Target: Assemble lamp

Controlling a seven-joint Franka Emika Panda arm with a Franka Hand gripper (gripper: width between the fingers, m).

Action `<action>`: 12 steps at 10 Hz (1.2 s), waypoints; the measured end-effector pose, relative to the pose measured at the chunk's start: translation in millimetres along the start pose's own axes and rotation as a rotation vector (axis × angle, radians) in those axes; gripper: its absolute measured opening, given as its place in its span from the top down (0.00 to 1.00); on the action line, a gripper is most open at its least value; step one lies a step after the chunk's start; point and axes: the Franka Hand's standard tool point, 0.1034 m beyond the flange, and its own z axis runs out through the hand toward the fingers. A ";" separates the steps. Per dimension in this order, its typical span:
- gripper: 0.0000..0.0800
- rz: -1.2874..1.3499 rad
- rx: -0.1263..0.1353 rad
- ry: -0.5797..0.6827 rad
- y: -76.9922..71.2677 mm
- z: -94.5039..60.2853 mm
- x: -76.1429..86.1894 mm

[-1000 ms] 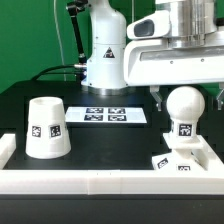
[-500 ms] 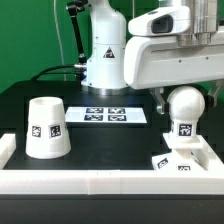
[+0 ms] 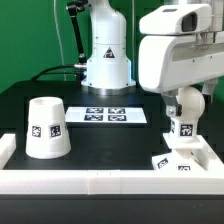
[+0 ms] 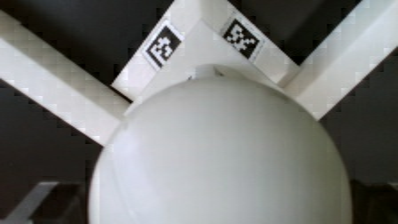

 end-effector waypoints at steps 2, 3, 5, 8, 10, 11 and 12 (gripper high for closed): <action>0.13 -0.093 -0.002 -0.003 0.6 0.5 -0.8; 0.13 -0.164 -0.007 -0.008 1.6 0.8 -1.7; 0.13 -0.280 -0.012 -0.017 2.8 2.1 -4.1; 0.14 -0.291 -0.010 -0.020 3.0 3.4 -5.9; 0.28 -0.290 -0.010 -0.020 3.2 3.4 -6.0; 0.28 -0.255 -0.010 -0.020 3.4 3.4 -6.2; 0.28 -0.211 -0.008 -0.018 5.7 3.4 -7.9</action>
Offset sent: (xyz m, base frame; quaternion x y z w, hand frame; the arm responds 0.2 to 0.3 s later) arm -0.0001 -0.0034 -0.0005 -0.0113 -0.0156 -0.1651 0.9861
